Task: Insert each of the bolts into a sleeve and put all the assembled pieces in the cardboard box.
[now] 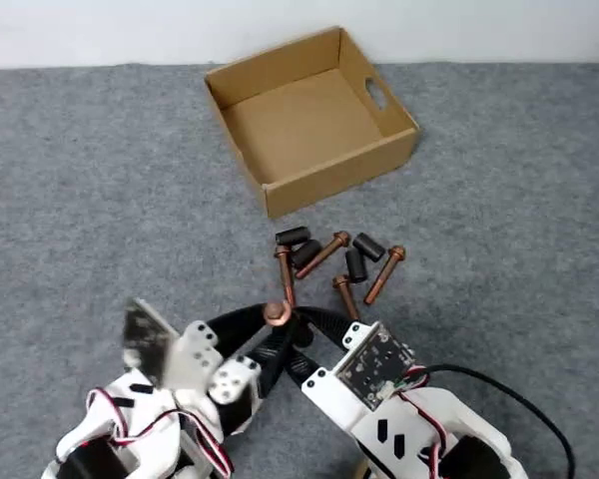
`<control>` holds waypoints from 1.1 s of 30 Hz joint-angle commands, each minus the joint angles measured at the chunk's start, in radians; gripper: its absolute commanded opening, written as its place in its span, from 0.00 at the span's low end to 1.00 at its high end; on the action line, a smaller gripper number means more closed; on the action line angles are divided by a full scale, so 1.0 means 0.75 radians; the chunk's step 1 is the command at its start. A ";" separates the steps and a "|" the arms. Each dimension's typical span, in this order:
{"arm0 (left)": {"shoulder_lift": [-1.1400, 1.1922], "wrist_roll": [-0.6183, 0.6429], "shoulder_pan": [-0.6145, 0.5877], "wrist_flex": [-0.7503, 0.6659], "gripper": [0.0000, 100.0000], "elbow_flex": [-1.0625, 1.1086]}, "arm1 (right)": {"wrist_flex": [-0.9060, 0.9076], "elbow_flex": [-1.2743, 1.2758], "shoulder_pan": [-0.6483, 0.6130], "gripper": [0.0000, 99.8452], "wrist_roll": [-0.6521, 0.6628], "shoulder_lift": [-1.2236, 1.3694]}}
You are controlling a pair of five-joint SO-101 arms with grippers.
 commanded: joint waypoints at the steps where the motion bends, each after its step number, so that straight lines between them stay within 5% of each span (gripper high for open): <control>1: 0.008 -0.061 0.057 0.051 0.05 0.024 | -0.044 -0.020 0.003 0.01 0.025 -0.013; 6: 0.010 -0.065 0.057 0.086 0.20 0.032 | -0.044 -0.020 0.003 0.01 0.027 -0.013; 13: 0.010 -0.121 -0.082 0.190 0.20 -0.052 | -0.034 -0.010 0.011 0.01 0.027 -0.013; 20: 0.010 -0.147 -0.119 0.305 0.19 -0.265 | -0.042 0.031 0.189 0.01 -0.012 -0.013; 25: 0.002 -0.155 -0.450 0.313 0.00 -0.287 | -0.030 0.029 0.361 0.01 -0.164 -0.011; 33: 0.002 -0.309 -0.957 0.186 0.00 0.099 | -0.105 -0.121 0.682 0.01 -0.258 0.300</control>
